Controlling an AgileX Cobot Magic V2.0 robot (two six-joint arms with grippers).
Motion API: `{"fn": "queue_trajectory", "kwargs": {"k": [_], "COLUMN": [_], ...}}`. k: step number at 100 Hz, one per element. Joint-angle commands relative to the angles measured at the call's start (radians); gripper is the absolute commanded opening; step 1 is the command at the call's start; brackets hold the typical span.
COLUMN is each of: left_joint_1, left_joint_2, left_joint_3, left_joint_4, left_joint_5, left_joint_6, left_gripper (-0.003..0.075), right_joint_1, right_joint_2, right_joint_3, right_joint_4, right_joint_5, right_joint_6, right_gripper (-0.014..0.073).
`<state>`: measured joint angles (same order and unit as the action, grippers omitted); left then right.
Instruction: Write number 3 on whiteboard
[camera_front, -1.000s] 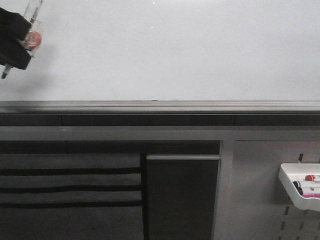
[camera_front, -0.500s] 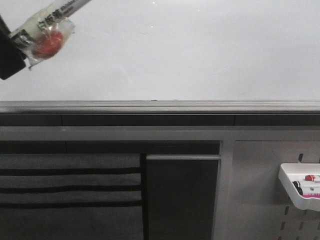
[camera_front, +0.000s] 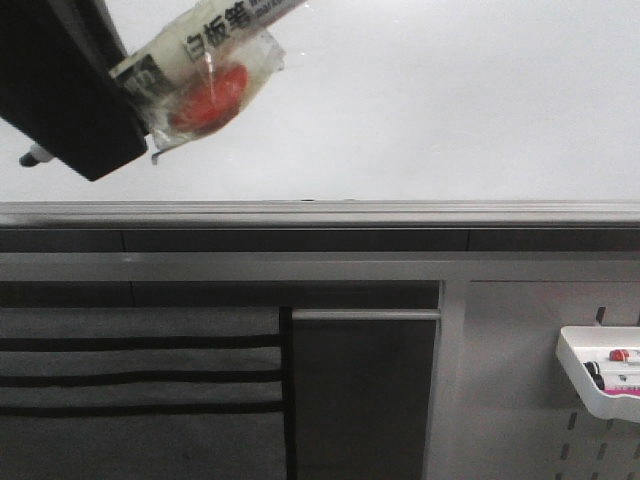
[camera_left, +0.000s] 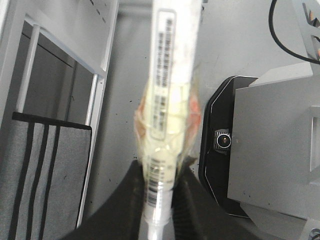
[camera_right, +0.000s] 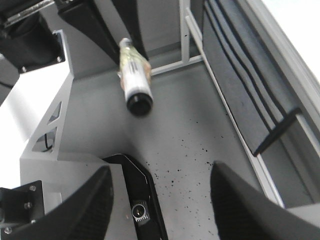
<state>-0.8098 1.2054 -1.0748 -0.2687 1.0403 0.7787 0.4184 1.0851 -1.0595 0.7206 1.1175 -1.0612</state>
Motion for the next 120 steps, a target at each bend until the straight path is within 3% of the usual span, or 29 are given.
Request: {"fn": "queue_trajectory", "kwargs": {"k": [1,28,48,68,120], "left_joint_1": [-0.009,-0.009,-0.009,-0.009,-0.009], "left_joint_2": [-0.017,-0.017,-0.017,-0.017,-0.017], "left_joint_3": [-0.043,-0.043,-0.043,-0.043,-0.043], "left_joint_4": [-0.030,-0.030,-0.030,-0.030,-0.030], "left_joint_5": [-0.021,-0.017,-0.017,-0.017,-0.021], "left_joint_6": [0.001,0.001,0.001,0.001,0.001], "left_gripper": [-0.0018,-0.0018,-0.0018,-0.0018,-0.0018], "right_joint_1": [0.078,0.233,0.243,0.243,0.244], "right_joint_2": [0.039,0.179,0.212,0.212,0.214], "right_joint_3": [-0.057,-0.147,-0.172,-0.172,-0.172], "right_joint_4": [-0.004,-0.024,-0.017,-0.015,0.010], "right_joint_5": [-0.058,-0.126,-0.132,-0.130,-0.124], "right_joint_6": [-0.014,-0.014,-0.012,-0.012,-0.012], "right_gripper": [0.0383,0.0383,0.0374,0.0274,0.0273]}}
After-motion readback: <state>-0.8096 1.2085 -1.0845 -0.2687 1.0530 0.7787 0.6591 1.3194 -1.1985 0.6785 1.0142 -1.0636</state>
